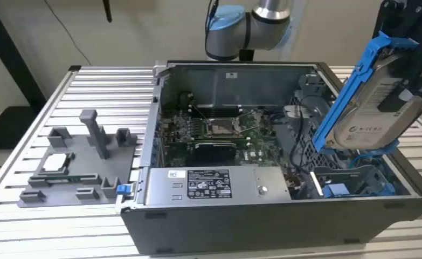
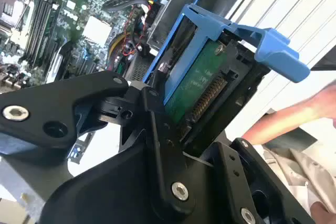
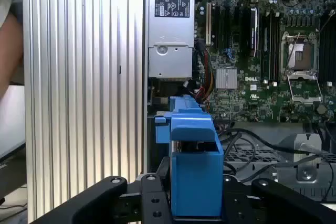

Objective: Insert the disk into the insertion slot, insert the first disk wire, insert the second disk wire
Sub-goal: 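Insert the disk into the insertion slot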

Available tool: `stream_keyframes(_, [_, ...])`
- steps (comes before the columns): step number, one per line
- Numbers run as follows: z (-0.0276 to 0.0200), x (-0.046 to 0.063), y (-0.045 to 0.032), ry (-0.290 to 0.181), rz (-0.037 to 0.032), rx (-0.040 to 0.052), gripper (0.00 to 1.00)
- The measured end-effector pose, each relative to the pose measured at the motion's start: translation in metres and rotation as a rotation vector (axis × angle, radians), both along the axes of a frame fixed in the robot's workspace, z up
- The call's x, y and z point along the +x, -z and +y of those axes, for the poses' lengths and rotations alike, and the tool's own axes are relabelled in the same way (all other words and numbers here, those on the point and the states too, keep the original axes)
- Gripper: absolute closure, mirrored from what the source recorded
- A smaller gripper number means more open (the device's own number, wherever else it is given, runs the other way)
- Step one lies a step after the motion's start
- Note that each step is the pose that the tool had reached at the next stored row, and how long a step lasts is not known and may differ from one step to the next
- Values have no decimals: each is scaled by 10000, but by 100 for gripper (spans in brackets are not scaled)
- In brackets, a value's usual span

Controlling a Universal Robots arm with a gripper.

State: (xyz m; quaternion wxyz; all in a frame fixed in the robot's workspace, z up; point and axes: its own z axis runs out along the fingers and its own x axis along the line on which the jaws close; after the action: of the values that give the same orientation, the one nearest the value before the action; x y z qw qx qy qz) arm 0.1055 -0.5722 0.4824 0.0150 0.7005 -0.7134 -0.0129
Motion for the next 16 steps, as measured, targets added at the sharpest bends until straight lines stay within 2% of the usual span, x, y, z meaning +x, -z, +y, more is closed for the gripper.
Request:
stream_keyframes(13, [0, 0, 1, 0, -6, -1, 100])
stream_keyframes(14, [0, 0, 5, -1, -30, 1, 100])
stream_keyframes(16, [0, -1, 20, 0, -170, -1, 100])
